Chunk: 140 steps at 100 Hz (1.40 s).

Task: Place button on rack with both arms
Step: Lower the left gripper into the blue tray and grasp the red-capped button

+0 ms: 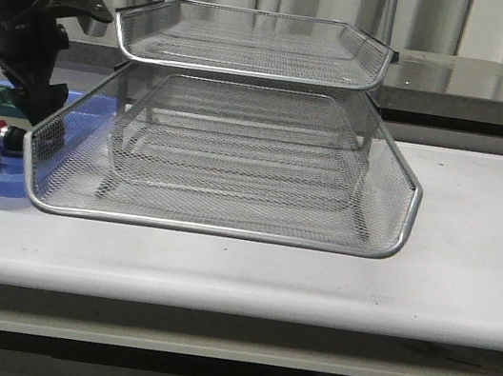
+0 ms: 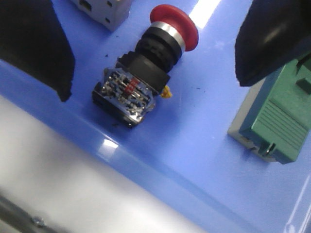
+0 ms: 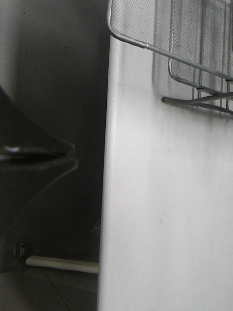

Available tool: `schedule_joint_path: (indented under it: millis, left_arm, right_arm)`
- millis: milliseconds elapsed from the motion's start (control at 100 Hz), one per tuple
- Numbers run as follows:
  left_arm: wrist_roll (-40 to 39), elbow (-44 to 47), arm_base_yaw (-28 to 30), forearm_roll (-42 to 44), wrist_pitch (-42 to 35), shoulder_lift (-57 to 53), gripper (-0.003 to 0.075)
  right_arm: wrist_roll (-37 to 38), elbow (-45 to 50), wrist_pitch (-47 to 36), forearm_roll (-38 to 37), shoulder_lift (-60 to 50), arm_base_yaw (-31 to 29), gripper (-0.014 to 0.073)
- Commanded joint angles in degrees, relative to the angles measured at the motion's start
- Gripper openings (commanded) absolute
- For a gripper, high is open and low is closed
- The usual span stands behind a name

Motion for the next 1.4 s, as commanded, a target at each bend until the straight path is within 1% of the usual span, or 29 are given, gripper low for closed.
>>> schedule_joint_path:
  millis: [0,390,1390]
  left_arm:
    - [0.23,-3.44,-0.16,-0.60,-0.40,-2.59,0.0633]
    - [1.69,-4.28,0.06,0.42,1.01,-0.78,0.0633]
    - [2.77,-4.28,0.65,0.26,0.27,2.21,0.0633]
  right_arm:
    - [-0.10,-1.56,-3.58,-0.23,0.51,-0.26,-0.0068]
    - [-0.10,-1.56,-3.58,-0.23,0.51,-0.26,-0.0068]
    - [-0.10,-1.56,-3.58,-0.23,0.51,-0.26,-0.0068]
